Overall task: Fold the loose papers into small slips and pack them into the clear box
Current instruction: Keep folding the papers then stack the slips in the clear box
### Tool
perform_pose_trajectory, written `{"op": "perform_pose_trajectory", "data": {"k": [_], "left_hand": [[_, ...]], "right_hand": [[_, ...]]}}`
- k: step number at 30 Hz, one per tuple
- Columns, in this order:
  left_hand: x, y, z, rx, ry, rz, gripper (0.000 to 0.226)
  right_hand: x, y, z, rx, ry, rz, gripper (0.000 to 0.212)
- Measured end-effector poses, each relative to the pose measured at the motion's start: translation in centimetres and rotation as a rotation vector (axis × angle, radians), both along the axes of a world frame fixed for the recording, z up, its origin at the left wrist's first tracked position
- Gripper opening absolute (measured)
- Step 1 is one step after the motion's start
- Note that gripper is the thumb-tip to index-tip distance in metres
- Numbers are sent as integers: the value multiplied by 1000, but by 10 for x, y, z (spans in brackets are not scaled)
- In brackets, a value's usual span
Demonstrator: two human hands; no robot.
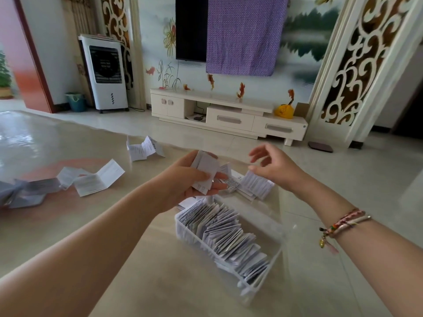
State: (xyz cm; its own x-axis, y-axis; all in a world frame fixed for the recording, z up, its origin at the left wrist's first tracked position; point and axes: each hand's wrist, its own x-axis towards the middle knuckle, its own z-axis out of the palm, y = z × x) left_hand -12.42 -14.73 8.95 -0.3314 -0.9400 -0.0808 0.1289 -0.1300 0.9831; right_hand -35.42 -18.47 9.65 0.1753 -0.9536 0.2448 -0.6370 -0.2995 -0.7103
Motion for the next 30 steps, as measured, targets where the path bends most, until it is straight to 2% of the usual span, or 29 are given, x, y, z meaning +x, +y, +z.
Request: {"op": "perform_pose_trajectory", "data": {"k": [1,3,4,5,6,7,10,13,15,17,19,22,24,25,27,30], "left_hand": [[0,-1,-1,-3,-9,7,53],[-1,-3,-3,-3,-20,15,65],[-2,-3,-4,0,-23,22,68],[-4,-3,-4,2,-25,31,68],[-5,-3,-4,4,-22,43,64],[-6,-5,-4,8,-11,66,59],[-6,-11,-4,27,25,204,44],[-7,-17,-5,-8,-20,314,37],[-12,-16,-7,-37,-30,344,27],[-17,-12,-7,-69,17,349,17],[-16,-12,-7,-114,94,325,31],[-9,-11,-9,-122,172,311,55],[-3,-11,-13,-142,134,334,42],[1,-12,-16,-146,138,357,35],[13,-14,-20,-114,184,407,39],[33,-15,-23,-50,256,434,49]], "right_hand": [[-9,-10,-8,-2,145,-144,36],[-24,-26,-28,135,421,-303,49],[-28,-31,-39,204,507,-321,43],[-30,-33,-47,229,559,-335,28],[-31,-34,-53,197,575,-354,17],[-30,-34,-56,133,556,-377,22],[-23,-28,-48,-93,274,-396,27],[4,-12,-21,-79,-294,-222,6],[30,2,-7,49,-617,10,26],[55,8,-3,177,-716,147,50],[75,8,-5,208,-619,188,71],[96,6,-6,162,-451,185,79],[103,4,-7,121,-320,183,81],[105,1,-9,94,-257,187,80],[101,-5,-12,2,-130,134,74],[79,-24,-21,-104,194,-113,49]]}}
